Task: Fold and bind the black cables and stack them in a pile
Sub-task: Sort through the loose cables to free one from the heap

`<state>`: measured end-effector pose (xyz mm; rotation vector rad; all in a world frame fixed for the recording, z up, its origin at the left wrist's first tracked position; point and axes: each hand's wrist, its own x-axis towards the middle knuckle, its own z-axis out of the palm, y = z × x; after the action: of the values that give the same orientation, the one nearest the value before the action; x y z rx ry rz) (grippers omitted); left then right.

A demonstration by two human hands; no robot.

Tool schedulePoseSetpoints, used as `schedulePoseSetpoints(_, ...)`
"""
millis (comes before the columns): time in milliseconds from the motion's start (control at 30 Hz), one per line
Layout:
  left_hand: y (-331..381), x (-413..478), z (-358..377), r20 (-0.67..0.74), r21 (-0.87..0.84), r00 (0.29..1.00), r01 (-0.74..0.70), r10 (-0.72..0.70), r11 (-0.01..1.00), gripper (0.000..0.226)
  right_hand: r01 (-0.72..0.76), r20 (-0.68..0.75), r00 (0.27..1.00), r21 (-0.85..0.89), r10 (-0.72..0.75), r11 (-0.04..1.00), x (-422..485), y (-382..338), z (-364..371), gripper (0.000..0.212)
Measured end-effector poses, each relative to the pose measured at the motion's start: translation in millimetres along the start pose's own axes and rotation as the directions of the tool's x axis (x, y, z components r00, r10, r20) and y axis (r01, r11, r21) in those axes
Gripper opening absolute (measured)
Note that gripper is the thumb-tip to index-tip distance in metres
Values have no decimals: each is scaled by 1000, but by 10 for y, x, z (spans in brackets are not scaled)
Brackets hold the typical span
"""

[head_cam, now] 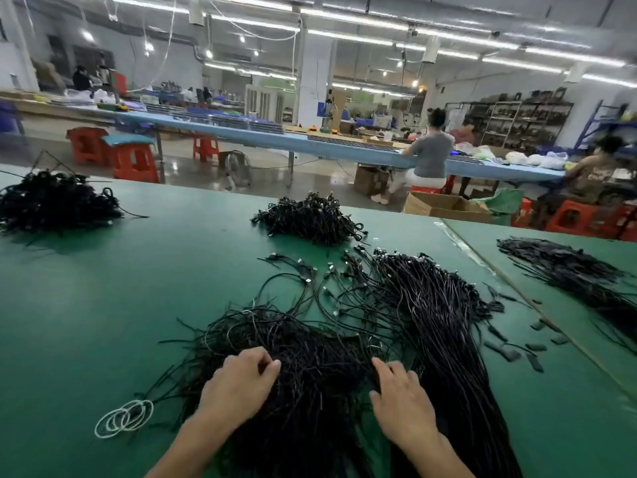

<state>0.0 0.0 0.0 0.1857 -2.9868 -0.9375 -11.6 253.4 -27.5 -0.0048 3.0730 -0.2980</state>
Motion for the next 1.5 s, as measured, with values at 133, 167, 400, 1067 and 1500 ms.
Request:
schedulePoseSetpoints(133,1,170,-167,234,110,972,1,-27,994,25,-56,-79,995,11,57,998,128,-81,112,36)
schedulePoseSetpoints(167,-10,194,-180,226,91,974,-13,-8,996,23,-48,-107,993,23,50,999,136,-93,143,33)
schedulePoseSetpoints(400,-84,193,-11,-49,127,956,-281,289,951,6,34,-191,982,199,4,979,-50,-25,187,32)
schedulePoseSetpoints(1067,-5,882,249,-401,-231,839,-481,367,846,42,179,-136,984,652,-119,737,-131,-142,-420,23)
schedulePoseSetpoints(1500,126,820,-285,93,-199,890,-423,447,884,45,-122,4,992,-150,124,981,-25,71,-304,28)
